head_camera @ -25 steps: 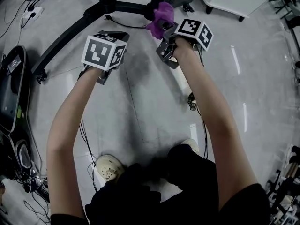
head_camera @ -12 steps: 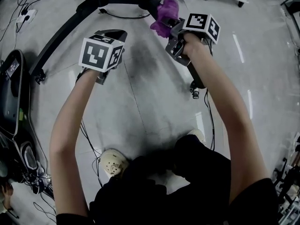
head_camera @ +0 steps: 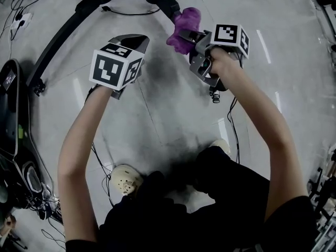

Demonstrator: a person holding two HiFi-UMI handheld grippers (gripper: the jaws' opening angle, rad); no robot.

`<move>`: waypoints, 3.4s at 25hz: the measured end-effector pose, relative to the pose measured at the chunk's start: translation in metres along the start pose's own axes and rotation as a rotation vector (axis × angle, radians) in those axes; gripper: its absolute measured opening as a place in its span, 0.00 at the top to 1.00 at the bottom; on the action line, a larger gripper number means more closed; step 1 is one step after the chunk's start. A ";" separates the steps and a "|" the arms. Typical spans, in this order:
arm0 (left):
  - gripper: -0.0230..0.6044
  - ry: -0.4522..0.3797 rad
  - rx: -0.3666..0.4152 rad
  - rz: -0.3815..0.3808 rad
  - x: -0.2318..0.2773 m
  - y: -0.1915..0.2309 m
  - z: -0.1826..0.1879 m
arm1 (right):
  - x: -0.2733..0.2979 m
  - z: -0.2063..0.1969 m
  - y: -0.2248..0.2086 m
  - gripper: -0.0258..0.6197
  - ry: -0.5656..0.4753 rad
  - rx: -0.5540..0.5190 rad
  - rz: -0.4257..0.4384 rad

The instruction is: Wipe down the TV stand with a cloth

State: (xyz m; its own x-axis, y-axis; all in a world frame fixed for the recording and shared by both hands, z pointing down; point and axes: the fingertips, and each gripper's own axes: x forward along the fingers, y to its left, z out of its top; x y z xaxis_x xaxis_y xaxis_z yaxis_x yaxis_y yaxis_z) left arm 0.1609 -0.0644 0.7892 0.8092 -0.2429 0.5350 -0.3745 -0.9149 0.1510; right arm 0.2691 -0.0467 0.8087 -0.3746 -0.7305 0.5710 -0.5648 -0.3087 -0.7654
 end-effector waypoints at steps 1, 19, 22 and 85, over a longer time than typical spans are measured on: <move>0.96 0.000 0.001 -0.008 0.001 -0.003 -0.001 | -0.002 -0.002 -0.001 0.82 0.008 0.003 0.000; 0.96 -0.002 -0.007 -0.070 0.009 -0.036 -0.011 | -0.055 -0.038 -0.017 0.82 0.167 0.005 -0.035; 0.96 0.006 -0.005 -0.072 0.009 -0.037 -0.015 | -0.065 -0.044 -0.019 0.82 0.185 0.019 -0.039; 0.96 -0.129 -0.178 -0.157 -0.046 -0.099 0.057 | -0.130 -0.057 0.068 0.82 0.144 -0.358 0.069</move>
State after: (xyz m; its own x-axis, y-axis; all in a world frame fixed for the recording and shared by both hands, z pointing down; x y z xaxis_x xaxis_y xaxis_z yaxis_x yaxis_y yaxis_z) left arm 0.1869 0.0186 0.7026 0.9103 -0.1522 0.3849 -0.3043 -0.8764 0.3733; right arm 0.2376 0.0622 0.6996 -0.5054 -0.6413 0.5773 -0.7462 -0.0111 -0.6656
